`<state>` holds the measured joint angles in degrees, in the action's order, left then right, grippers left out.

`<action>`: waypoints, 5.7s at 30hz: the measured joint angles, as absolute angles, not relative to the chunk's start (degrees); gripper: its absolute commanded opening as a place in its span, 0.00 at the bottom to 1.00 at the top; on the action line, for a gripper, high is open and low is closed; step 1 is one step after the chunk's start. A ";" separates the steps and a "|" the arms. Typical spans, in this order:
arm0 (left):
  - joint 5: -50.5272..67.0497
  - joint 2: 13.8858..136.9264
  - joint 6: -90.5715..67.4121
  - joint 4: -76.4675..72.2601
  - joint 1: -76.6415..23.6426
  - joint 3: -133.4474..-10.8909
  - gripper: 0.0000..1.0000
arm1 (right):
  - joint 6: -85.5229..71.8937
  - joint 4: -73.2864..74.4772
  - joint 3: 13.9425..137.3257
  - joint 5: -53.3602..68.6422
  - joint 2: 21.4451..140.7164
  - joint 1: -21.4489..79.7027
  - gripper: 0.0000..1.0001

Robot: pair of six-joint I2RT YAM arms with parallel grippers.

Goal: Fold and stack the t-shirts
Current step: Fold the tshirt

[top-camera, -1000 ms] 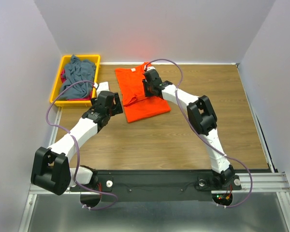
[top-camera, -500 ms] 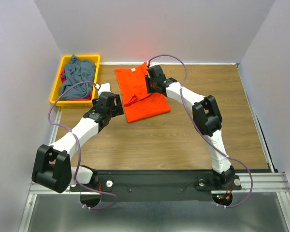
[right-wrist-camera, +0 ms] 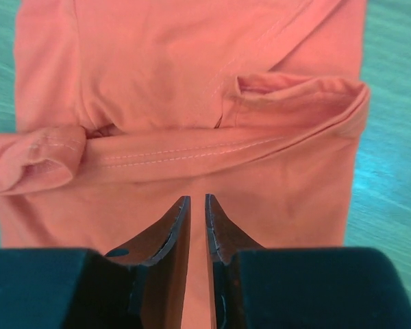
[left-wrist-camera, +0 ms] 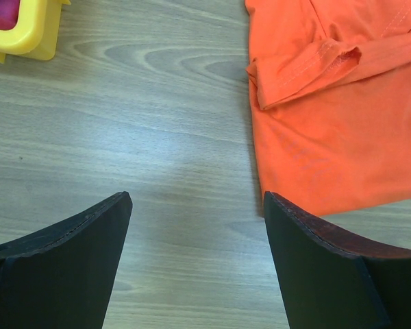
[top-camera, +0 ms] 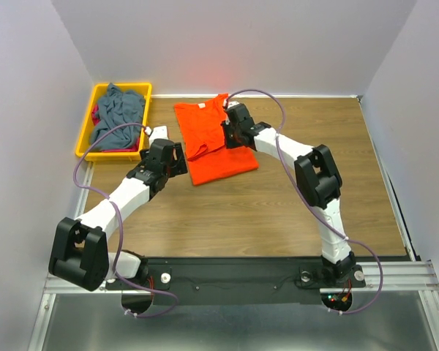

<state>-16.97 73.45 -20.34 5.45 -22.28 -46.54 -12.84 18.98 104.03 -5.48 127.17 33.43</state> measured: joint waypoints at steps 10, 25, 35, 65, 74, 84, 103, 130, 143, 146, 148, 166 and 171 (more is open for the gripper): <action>-16.97 73.45 -19.94 5.45 -22.28 -46.54 0.89 | -14.06 19.03 105.95 -3.97 132.97 33.43 0.19; -16.34 74.32 -19.79 5.37 -22.28 -46.54 0.89 | -15.46 19.03 121.12 -6.72 140.92 31.73 0.24; -11.33 83.92 -19.53 4.36 -22.57 -51.16 0.79 | -17.56 19.09 121.01 -3.42 139.72 26.26 0.41; -16.82 123.59 -15.33 8.34 -22.15 -93.67 0.40 | -18.85 16.97 85.27 3.51 112.25 26.28 0.42; -17.34 129.25 -14.55 6.74 -21.08 -98.50 0.57 | -21.26 14.00 80.73 10.11 108.05 25.76 0.42; -15.03 101.86 -21.56 4.80 -21.71 -75.96 0.79 | -26.65 5.13 74.81 24.82 108.05 20.62 0.42; 2.72 95.83 -38.61 -6.50 -24.84 -49.47 0.54 | -36.97 -22.83 62.08 42.61 120.11 13.23 0.35; 12.05 87.02 -37.74 2.24 -24.67 -44.64 0.61 | -42.63 -11.90 44.62 43.79 99.72 8.97 0.35; 12.23 106.87 -30.72 0.99 -21.23 -74.26 0.51 | -39.55 -11.60 74.06 45.47 117.40 8.97 0.35; 12.38 114.21 -29.78 2.17 -20.62 -77.91 0.50 | -38.83 -11.44 77.21 45.41 122.41 8.95 0.35; 13.02 117.25 -29.71 2.35 -19.97 -78.63 0.50 | -38.41 -11.33 78.00 45.32 124.57 8.88 0.35; 8.69 108.73 -27.73 6.26 -18.63 -77.56 0.85 | -35.09 -7.29 73.23 42.02 119.00 5.58 0.46; -0.99 94.28 -28.45 12.43 -22.76 -72.42 0.86 | -31.24 -0.34 67.75 35.73 106.50 6.20 0.70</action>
